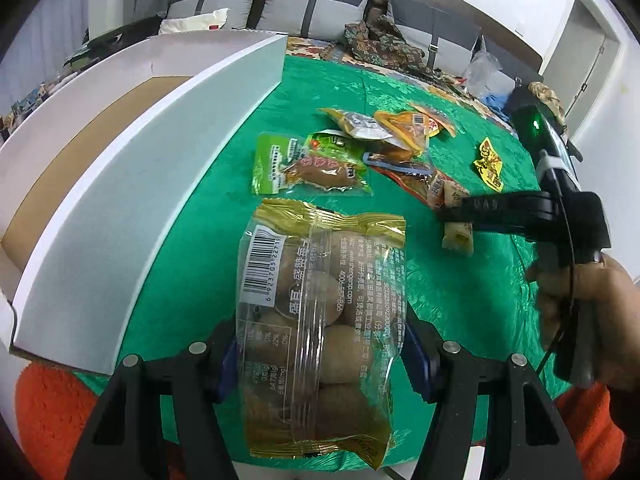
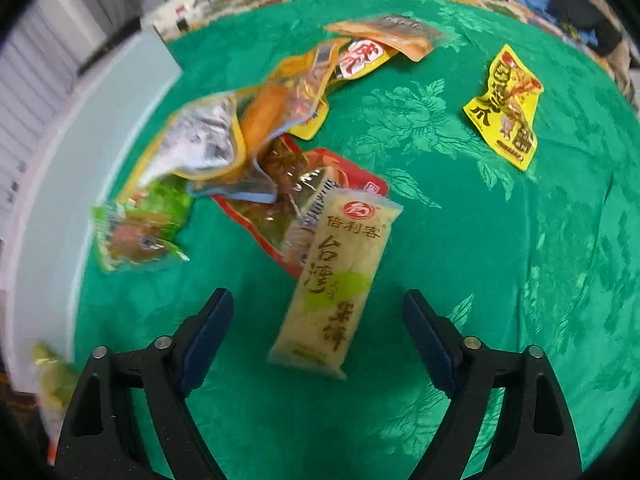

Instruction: Organize snacks

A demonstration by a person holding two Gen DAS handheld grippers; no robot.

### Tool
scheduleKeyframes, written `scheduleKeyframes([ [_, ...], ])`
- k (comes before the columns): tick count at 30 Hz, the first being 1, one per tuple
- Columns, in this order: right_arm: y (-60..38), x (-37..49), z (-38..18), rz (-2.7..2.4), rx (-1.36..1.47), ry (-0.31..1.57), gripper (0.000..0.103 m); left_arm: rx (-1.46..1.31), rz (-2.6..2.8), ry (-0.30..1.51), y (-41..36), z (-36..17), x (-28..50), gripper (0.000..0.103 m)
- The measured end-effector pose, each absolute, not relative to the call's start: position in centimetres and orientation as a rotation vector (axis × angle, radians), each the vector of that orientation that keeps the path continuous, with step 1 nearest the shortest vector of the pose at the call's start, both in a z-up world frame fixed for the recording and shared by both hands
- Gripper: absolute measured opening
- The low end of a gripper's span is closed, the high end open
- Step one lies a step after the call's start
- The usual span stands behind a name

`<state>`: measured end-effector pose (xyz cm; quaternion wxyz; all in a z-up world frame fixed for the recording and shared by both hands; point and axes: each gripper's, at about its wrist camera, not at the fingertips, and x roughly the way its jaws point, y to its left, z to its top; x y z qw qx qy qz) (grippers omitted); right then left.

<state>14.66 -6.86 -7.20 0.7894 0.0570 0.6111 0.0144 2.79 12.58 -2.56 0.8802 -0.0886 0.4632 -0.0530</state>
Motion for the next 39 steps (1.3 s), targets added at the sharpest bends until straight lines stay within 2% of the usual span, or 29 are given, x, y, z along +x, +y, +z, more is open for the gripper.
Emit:
scheduleKeyframes([
  [1,-6.9,14.5,-7.3,0.025,0.105,1.322,0.029,-0.189,-0.112,0.964,12.7,-2.6,2.8,0.065],
  [3,-8.1,13.9,-7.0,0.013,0.137,1.322,0.03,-0.204,-0.121,0.963,13.0,-2.6,2.7,0.065],
  [7,-12.3,11.9,-5.8,0.047,0.393,1.322,0.03,-0.228,-0.154,0.957,13.2,-1.8,2.6,0.065],
  [11,-14.4,10.4,-4.6,0.101,0.589,1.324,0.03,-0.312,-0.211,0.928,14.9,1.1,2.5,0.065],
  [14,-12.0,11.1,-1.5,0.191,0.606,1.296,0.03,-0.36,-0.179,0.872,18.5,4.3,2.6,0.065],
  [19,-0.1,14.9,6.0,0.489,0.545,1.202,0.03,-0.326,0.058,0.83,27.7,7.4,4.1,0.066],
  [21,6.8,16.5,8.6,0.613,0.515,1.173,0.031,-0.297,0.136,0.865,30.8,7.0,5.2,0.076],
  [22,9.4,17.3,9.1,0.645,0.501,1.159,0.035,-0.286,0.173,0.903,32.6,6.2,6.1,0.089],
  [24,13.3,18.5,9.5,0.678,0.467,1.13,0.065,-0.275,0.25,0.959,35.0,4.8,6.9,0.093],
  [25,14.6,19.0,9.5,0.682,0.451,1.131,0.075,-0.265,0.301,0.978,36.2,4.3,6.8,0.093],
  [28,14.7,19.4,8.9,0.676,0.463,1.123,0.074,-0.264,0.352,0.956,37.7,4.1,5.1,0.093],
  [31,9.6,16.5,7.7,0.588,0.366,1.081,0.074,-0.287,0.362,0.882,37.3,4.4,4.0,0.093],
  [36,-1.6,13.1,-2.4,0.224,0.004,1.105,0.074,-0.325,0.231,0.715,34.1,5.8,4.6,0.093],
  [39,-8.7,10.7,-6.3,0.066,-0.067,1.135,0.074,-0.231,0.196,0.734,31.0,4.8,7.2,0.094],
])
